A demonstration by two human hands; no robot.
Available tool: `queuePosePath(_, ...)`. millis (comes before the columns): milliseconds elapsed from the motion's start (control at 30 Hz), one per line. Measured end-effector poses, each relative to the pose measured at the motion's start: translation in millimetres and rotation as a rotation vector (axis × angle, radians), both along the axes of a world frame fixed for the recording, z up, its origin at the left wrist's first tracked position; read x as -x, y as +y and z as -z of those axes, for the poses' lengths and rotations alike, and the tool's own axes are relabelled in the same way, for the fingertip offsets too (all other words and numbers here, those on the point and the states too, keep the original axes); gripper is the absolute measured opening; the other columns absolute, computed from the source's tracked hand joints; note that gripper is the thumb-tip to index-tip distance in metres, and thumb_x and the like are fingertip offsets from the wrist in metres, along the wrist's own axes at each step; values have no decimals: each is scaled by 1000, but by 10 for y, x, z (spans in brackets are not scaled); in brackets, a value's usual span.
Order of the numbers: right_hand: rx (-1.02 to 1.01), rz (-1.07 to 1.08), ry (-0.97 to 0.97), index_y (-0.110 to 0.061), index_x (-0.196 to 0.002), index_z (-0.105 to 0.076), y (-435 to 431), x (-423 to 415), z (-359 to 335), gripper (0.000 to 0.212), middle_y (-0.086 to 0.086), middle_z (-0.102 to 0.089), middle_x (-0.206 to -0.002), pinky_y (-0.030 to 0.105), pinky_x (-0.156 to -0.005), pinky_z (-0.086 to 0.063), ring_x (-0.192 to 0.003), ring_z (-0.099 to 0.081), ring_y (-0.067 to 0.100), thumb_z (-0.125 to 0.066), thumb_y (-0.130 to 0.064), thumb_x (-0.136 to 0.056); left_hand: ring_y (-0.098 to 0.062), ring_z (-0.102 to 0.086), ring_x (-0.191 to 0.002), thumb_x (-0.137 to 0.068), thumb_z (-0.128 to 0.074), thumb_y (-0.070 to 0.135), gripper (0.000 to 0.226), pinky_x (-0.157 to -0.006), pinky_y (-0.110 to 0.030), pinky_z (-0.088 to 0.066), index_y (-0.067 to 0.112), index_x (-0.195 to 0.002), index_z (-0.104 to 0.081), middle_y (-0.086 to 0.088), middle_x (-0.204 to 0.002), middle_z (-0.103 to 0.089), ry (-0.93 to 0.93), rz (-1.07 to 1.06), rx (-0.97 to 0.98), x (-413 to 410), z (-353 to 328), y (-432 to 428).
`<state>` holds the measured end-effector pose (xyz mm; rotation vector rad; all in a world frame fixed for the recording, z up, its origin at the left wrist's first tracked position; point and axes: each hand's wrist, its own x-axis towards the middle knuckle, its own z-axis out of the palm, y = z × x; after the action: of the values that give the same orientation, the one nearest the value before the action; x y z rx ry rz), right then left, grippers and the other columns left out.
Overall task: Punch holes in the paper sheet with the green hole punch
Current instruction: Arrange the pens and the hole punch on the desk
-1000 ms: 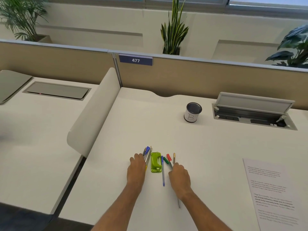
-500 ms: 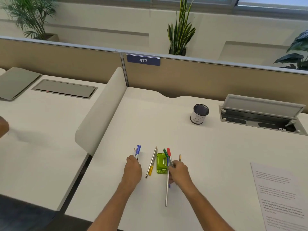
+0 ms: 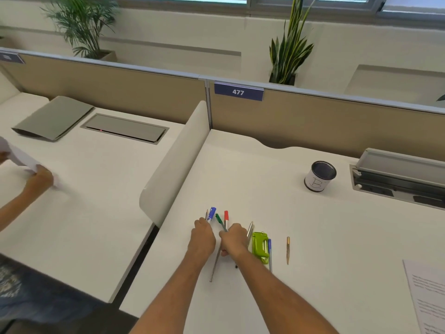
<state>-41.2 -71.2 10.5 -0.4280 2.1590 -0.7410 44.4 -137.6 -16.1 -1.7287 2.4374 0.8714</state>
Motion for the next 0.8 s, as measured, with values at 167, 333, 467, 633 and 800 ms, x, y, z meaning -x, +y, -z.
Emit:
queuePosePath(167, -49, -52, 135, -8, -96, -68, -108, -44, 85, 20, 14, -74, -96, 46, -66, -67, -81, -77, 34, -75, -21, -82, -33, -64, -110, -104, -44, -1, 27, -92, -37, -55, 0, -130, -50, -18, -130, -57, 24, 28, -5, -51, 52, -9)
queuePosePath(333, -21, -91, 192, -8, -103, -69, -132, -60, 80, 34, 13, -70, -104, 42, -70, -64, -90, -74, 36, -74, -36, -83, -30, -62, -91, -101, -54, 13, 15, -74, -36, -47, 4, -113, -57, -15, -114, -62, 42, 61, 37, -81, 30, -24)
queuePosePath(467, -15, -140, 214, -8, -108, -71, -112, -35, 74, 37, 12, -70, -107, 32, -70, -47, -98, -71, 34, -71, -40, -90, -27, -59, -84, -97, -60, 23, 17, -68, -35, -44, 9, -104, -64, -10, -105, -66, 31, 61, 81, -120, -33, -49)
queuePosePath(633, -30, -190, 230, -13, -87, -71, -26, 3, 119, 18, 10, -74, -85, 36, -61, -63, -69, -75, 27, -63, -29, -85, -29, -72, -86, -91, -64, 23, 16, -69, -37, -56, 20, -101, -75, -3, -98, -77, -83, 47, 164, -187, -90, -62)
queuePosePath(800, 79, -97, 247, -13, -74, -70, 276, 120, 43, 21, 2, -72, -63, 39, -52, -65, -49, -71, 18, -66, -22, -93, -26, -69, -78, -94, -69, 23, 14, -66, -35, -54, 17, -104, -77, -4, -91, -76, -37, -16, 163, -186, -138, -50)
